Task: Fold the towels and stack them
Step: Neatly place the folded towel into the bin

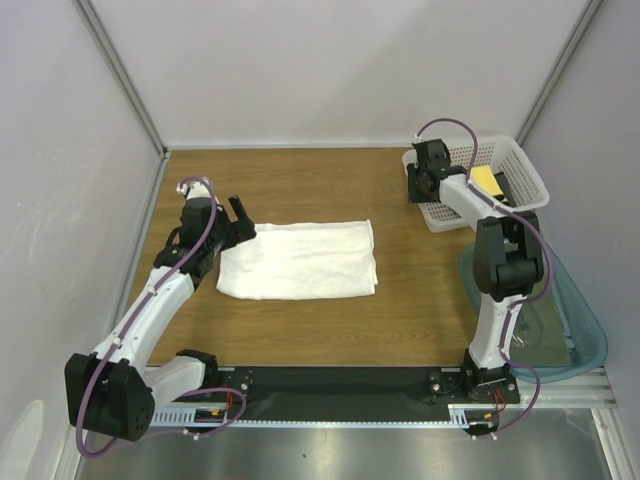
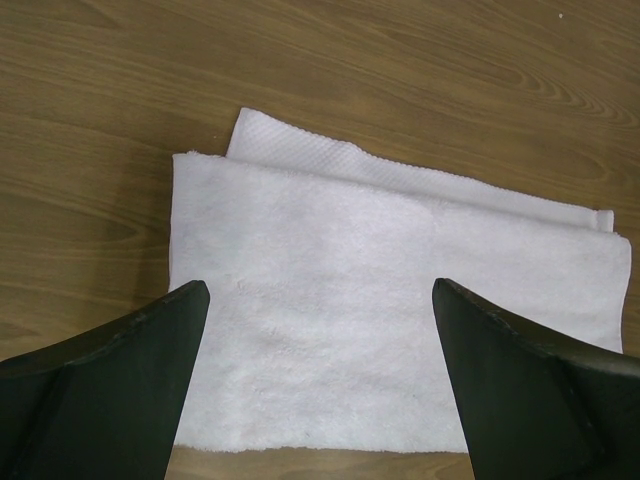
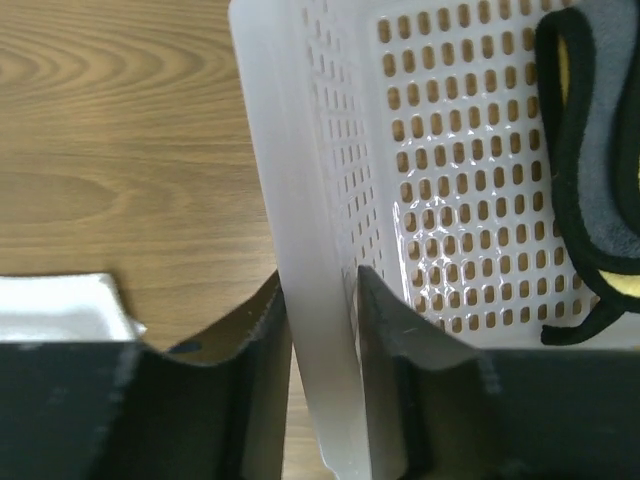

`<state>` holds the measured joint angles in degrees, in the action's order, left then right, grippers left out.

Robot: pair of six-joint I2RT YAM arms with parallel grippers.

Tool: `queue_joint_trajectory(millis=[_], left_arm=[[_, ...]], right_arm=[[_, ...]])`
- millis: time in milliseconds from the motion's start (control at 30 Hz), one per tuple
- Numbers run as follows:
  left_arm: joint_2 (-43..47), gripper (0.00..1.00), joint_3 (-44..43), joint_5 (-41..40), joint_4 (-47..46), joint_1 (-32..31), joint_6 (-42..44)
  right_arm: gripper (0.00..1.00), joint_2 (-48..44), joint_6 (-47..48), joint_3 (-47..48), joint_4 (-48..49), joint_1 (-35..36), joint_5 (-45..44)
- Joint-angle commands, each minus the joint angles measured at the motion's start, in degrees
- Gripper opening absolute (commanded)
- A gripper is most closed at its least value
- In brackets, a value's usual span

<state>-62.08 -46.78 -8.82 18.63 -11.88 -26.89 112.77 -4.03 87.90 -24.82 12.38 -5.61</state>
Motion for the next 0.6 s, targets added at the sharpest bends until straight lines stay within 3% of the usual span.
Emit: queue_joint_trajectory(millis=[0, 100, 233, 367, 567], left_arm=[[1.4, 1.00, 0.5, -0.4, -2.5, -0.3, -0.2], [1.1, 1.00, 1.1, -0.6, -3.2, -0.3, -0.3], [-0.3, 1.00, 1.1, -0.4, -3.3, -0.3, 0.0], [-1.8, 1.00, 1.3, 0.6, -3.7, -0.3, -0.1], [-3.3, 1.00, 2.0, -2.4, -3.1, -0.3, -1.4]], right_arm=[[0.28, -3.3, -13.6, -1.9, 2.0, 3.0, -1.0], [0.21, -0.5, -17.2, -0.7, 2.7, 5.1, -3.8], [0.13, 7.4, -20.0, 8.9, -2.5, 5.6, -6.9], [0.17, 12.2, -20.0, 17.3, -7.0, 5.7, -7.7], [0.23, 9.5, -22.6, 15.5, -8.1, 6.4, -5.9]])
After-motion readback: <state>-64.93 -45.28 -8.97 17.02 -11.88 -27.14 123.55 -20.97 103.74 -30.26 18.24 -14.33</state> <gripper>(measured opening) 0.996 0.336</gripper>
